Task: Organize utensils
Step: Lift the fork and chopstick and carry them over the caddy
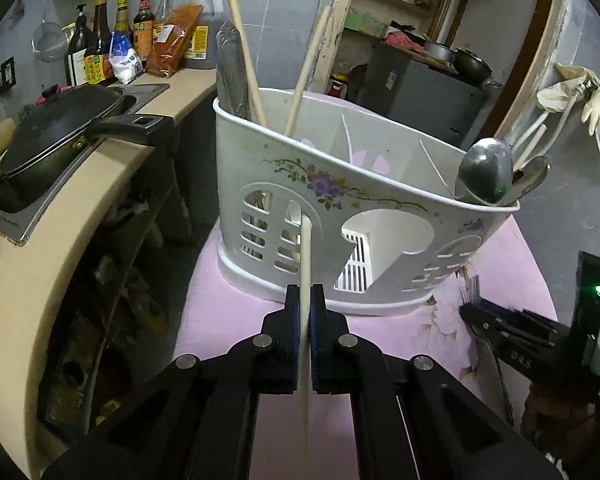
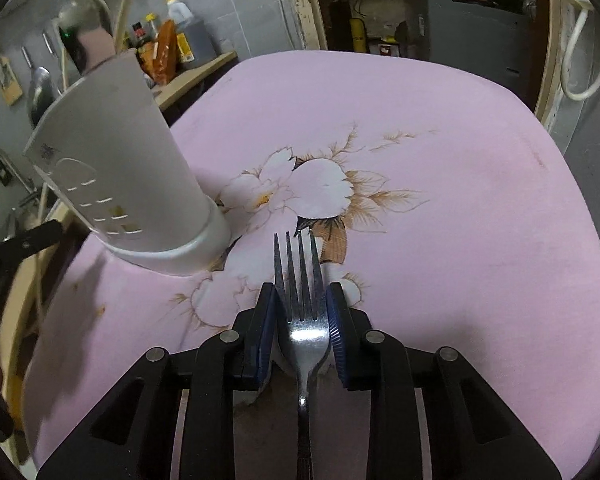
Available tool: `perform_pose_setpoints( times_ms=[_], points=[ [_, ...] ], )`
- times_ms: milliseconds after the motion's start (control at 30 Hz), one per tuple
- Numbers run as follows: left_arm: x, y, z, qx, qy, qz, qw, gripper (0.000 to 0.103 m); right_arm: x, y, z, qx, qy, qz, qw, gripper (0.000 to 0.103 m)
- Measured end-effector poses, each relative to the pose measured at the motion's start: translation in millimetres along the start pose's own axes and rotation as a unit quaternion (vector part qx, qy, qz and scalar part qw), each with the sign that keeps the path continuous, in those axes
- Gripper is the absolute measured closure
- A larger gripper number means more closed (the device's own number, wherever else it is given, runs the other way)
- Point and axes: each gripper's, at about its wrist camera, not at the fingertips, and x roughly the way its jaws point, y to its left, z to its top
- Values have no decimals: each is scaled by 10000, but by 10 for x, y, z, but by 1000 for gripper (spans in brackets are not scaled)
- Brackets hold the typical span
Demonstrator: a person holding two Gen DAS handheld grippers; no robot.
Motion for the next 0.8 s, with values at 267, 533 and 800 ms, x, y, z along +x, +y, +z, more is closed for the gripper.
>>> perform_pose_setpoints(
  times_ms=[267, 533, 800],
  points=[
    [-100, 33, -77, -159, 116, -277, 9994, 101, 91, -55, 78, 213, -99, 2, 9997, 82],
    [-257, 53, -168, -216, 124, -432, 9988, 101, -268, 92, -78, 290, -497, 19, 9983, 82],
    [-526, 58, -313, -293, 18, -818, 9962, 101, -796, 386, -154, 242, -1129, 90, 9933, 82]
  ],
)
